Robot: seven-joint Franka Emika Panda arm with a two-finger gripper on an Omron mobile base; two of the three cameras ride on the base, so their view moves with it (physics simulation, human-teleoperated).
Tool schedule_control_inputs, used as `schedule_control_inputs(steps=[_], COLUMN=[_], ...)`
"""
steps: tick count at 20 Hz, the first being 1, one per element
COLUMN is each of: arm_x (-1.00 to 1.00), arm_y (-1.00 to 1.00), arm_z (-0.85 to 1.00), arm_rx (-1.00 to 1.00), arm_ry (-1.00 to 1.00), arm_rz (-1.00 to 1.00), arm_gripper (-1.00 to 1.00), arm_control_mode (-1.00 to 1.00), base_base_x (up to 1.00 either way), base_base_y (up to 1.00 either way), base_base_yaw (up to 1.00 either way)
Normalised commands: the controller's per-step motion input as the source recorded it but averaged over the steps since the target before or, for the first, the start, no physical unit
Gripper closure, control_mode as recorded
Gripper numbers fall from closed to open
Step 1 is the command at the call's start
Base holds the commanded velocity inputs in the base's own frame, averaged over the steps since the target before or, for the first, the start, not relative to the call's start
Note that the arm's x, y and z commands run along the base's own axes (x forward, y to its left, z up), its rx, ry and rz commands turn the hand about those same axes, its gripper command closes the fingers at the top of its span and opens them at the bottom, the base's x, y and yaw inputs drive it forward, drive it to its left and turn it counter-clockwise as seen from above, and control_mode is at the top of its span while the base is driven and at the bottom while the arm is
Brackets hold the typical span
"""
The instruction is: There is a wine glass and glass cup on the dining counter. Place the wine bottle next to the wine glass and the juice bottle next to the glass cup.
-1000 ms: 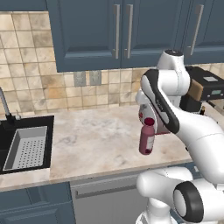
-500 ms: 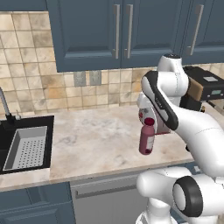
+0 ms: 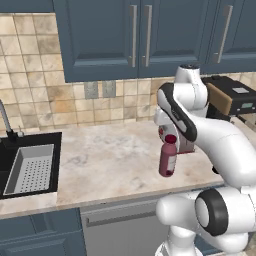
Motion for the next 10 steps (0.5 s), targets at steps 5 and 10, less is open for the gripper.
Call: schedule_control_inputs(steps=[5,10], arm_x=[0.25,0.04], arm_y=[0.0,-0.03], arm_z=[-0.16,-0.19], arm_rx=[-0.06,-0.05], arm_ry=[0.0,0.0], arm_rz=[0.0,0.0], arm_gripper=[-1.0,-1.0], arm_control_mode=[-1.0,-1.0], base_base_x=[0.0,0.0], base_base_y=[0.0,0.0], base_base_yaw=[0.0,0.0])
